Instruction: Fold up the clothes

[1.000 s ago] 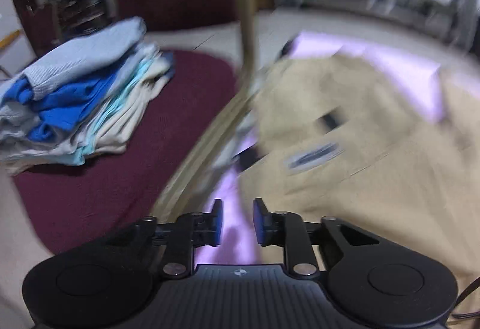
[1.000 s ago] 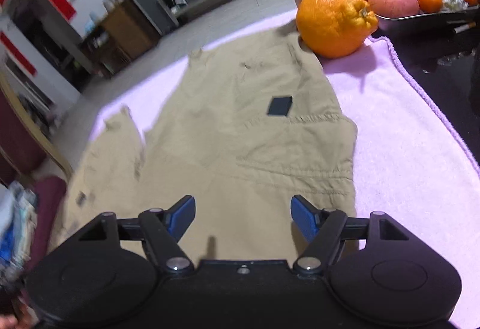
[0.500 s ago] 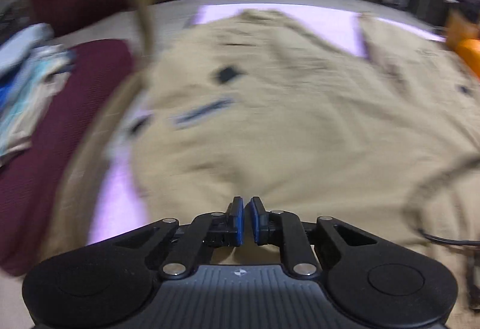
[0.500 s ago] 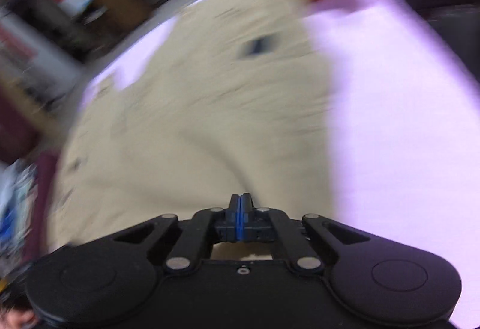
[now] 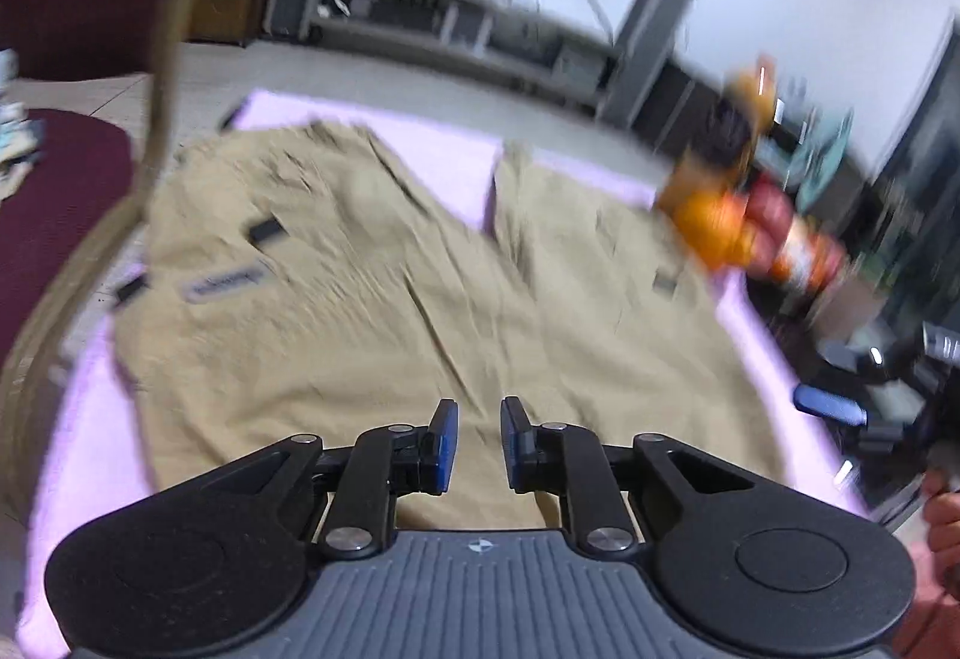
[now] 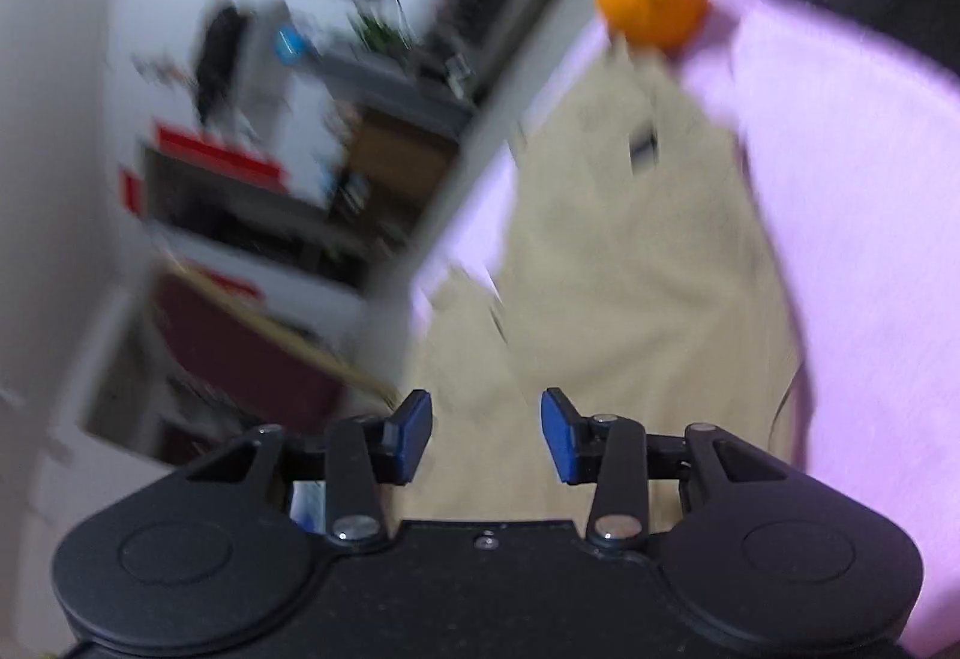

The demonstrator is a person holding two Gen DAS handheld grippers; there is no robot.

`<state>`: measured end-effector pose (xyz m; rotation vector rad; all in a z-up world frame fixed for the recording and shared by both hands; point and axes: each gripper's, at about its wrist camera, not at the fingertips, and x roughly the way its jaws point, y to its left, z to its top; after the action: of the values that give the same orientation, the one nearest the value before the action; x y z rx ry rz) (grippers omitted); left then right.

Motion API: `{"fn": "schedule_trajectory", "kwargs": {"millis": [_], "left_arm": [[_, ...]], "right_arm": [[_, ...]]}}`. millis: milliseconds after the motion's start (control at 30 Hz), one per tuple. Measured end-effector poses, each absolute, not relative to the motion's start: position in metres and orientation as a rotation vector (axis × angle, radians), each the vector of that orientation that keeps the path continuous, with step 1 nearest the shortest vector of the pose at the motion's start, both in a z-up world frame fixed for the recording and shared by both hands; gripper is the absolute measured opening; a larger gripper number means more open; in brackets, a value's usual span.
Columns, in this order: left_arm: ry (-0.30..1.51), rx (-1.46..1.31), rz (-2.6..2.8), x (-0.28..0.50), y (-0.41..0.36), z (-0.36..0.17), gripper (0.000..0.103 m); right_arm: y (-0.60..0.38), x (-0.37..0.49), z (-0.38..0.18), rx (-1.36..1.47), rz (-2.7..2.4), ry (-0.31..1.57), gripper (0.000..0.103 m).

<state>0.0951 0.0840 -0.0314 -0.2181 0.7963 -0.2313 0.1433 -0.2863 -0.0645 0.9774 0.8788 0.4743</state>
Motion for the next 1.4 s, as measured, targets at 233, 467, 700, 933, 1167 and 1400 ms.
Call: {"fn": "schedule_trajectory", "kwargs": {"millis": [233,467,700,933,1167,1400], "left_arm": [[0.928,-0.227,-0.258,0.14,0.049,-0.084,0.008],[1.034,-0.249,-0.175,0.13,0.082,-0.092,0.012],[0.925,-0.208,-0.012,0.068,0.129,-0.061,0.004],[0.886,-0.251,-0.127,0.037,0.12,-0.051,0.006],[0.99,-0.035,-0.175,0.033,0.068,-0.082,0.011],[0.997,-0.017,-0.028,0.027,0.098,-0.067,0.005]], "right_arm": [[-0.205,0.171,-0.113,0.852,0.517,1.113,0.039],[-0.256,0.168,-0.128,0.856,0.298,1.087,0.006],[-0.355,0.115,-0.112,0.919,-0.008,0.946,0.008],[-0.301,0.081,-0.073,0.789,0.233,0.879,0.042],[-0.223,0.086,-0.089,0.608,0.419,1.082,0.033],[-0.272,0.074,-0.081,0.595,0.138,1.053,0.006]]}}
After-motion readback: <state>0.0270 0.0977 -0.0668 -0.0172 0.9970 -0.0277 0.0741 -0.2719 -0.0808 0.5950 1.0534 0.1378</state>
